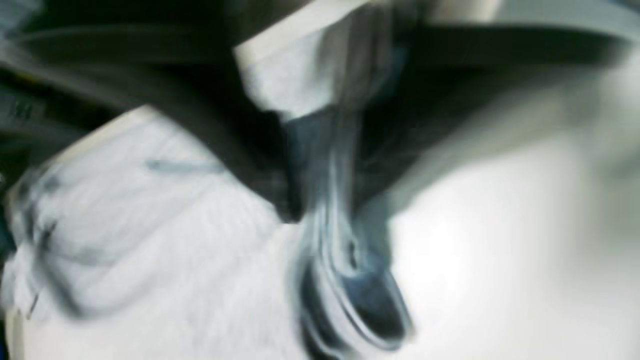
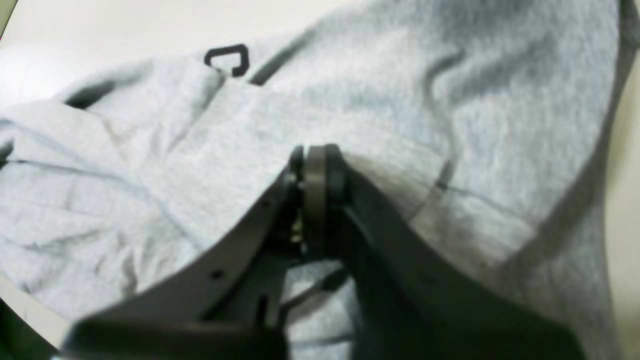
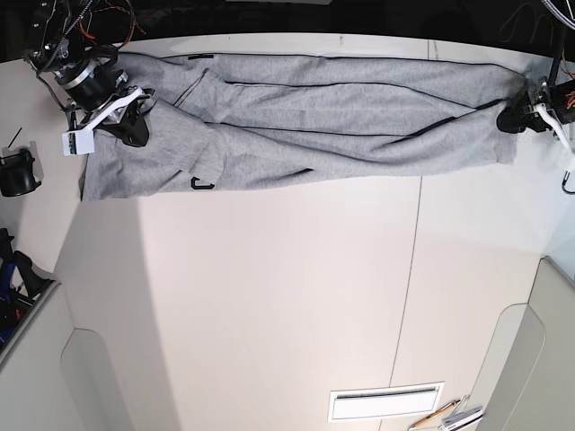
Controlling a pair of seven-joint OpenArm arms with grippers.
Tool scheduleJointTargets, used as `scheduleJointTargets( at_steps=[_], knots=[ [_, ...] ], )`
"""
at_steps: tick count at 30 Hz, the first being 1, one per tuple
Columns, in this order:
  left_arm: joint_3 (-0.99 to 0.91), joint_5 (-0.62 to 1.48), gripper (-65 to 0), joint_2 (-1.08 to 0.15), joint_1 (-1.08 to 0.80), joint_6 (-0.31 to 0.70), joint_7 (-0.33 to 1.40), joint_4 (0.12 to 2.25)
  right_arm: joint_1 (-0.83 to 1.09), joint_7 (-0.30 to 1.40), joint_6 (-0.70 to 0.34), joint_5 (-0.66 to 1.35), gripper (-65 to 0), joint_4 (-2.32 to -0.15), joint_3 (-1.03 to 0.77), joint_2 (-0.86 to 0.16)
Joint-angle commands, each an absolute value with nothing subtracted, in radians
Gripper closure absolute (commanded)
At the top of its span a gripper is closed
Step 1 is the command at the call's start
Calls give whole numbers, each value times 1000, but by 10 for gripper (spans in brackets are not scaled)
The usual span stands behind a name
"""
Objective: Fold the T-shirt properly
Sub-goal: 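Pull the shirt strip ends apart with both grippers to straighten it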
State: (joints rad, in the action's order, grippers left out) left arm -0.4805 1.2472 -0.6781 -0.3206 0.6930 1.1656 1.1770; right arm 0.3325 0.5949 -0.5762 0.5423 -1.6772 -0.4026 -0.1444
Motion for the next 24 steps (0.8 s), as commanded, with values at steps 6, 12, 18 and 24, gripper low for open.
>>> scheduleJointTargets(
  at_steps=[6, 12, 18, 24],
  knots=[
    [-487, 1257, 0, -701, -315, 698, 1110, 1185, 327, 577, -580, 561, 0, -1692, -405, -155],
    [-552, 1258, 0, -702, -313, 698, 1097, 1189, 327, 577, -580, 595, 0, -1692, -405, -155],
    [-611, 1268, 0, -718, -315, 698, 1156, 1283, 310, 577, -580, 628, 0, -1692, -405, -155],
    [-615, 1270, 0, -717, -329, 698, 1192, 1454, 290, 580, -580, 628, 0, -1694, -405, -155]
  ],
)
